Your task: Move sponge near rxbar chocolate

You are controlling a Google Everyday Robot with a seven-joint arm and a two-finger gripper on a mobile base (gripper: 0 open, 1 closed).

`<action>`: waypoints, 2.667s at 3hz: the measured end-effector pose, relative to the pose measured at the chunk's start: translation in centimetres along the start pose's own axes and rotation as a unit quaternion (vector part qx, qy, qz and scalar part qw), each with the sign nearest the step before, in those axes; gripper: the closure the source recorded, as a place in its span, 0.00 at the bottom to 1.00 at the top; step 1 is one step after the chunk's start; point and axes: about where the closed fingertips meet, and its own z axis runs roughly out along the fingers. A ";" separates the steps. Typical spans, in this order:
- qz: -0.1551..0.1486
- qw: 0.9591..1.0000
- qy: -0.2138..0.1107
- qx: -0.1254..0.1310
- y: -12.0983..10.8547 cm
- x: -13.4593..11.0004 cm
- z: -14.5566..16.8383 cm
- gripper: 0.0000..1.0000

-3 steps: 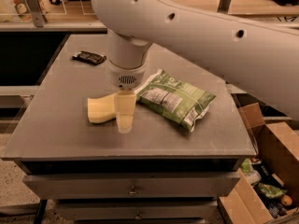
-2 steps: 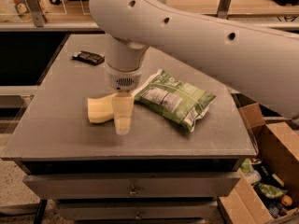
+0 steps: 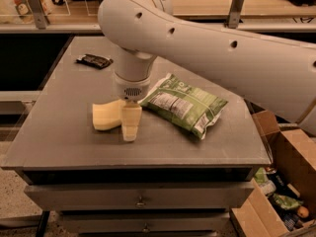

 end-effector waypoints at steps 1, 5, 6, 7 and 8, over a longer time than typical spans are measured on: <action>0.010 1.000 0.005 0.005 -0.4 0.6 0.1 0.41; 0.001 1.000 0.007 0.026 -2.3 -0.4 -2.0 1.00; -0.015 0.999 0.015 0.040 -5.5 -1.6 -4.0 1.00; -0.009 0.998 0.032 0.048 -10.0 -2.1 -5.1 1.00; 0.040 0.997 0.014 0.061 -14.2 -1.6 -5.8 1.00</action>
Offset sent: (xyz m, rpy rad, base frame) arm 0.0041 -0.0047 -0.0017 -0.0050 -0.0059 -0.0198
